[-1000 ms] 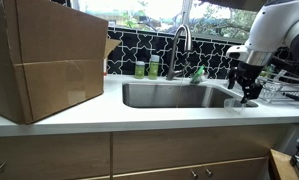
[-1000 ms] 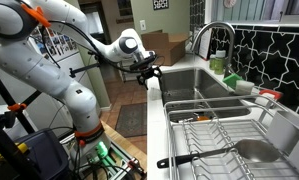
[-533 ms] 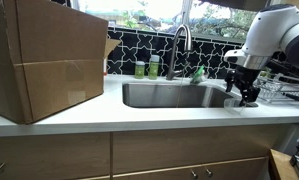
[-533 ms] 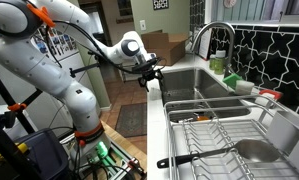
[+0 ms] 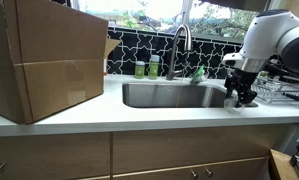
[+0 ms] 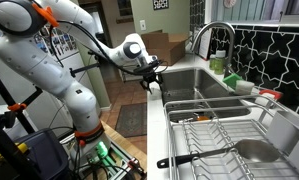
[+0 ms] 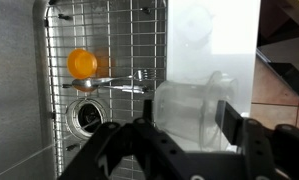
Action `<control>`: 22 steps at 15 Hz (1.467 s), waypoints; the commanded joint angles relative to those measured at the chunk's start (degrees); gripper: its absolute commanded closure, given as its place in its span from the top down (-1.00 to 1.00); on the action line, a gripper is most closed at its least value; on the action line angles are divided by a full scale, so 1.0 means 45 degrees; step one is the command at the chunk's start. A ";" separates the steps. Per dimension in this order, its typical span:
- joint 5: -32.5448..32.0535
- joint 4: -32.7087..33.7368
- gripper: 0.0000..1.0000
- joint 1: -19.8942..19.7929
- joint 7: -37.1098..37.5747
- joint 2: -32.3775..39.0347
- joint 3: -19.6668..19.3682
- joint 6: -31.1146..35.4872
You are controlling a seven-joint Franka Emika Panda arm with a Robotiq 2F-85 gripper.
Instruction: Place the clear container upright.
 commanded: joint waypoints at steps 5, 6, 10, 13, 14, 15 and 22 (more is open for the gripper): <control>0.0410 -0.0109 -0.87 -0.0020 -0.0584 0.0194 -0.0208 0.0656; 0.0709 -0.0121 -0.98 0.0068 -0.0765 0.0176 -0.0307 0.0677; 0.3106 -0.0077 -0.97 0.0407 -0.2262 0.0032 -0.0943 0.0380; 0.3950 -0.0022 -0.97 0.0228 -0.2860 0.0111 -0.1100 0.0377; 0.4139 -0.0012 -0.97 0.0173 -0.2987 0.0111 -0.1139 0.0382; 0.4206 0.0021 -0.60 0.0076 -0.3001 0.0126 -0.1121 0.0287; 0.4042 -0.0008 0.50 -0.0403 -0.2655 -0.0191 -0.0979 0.0270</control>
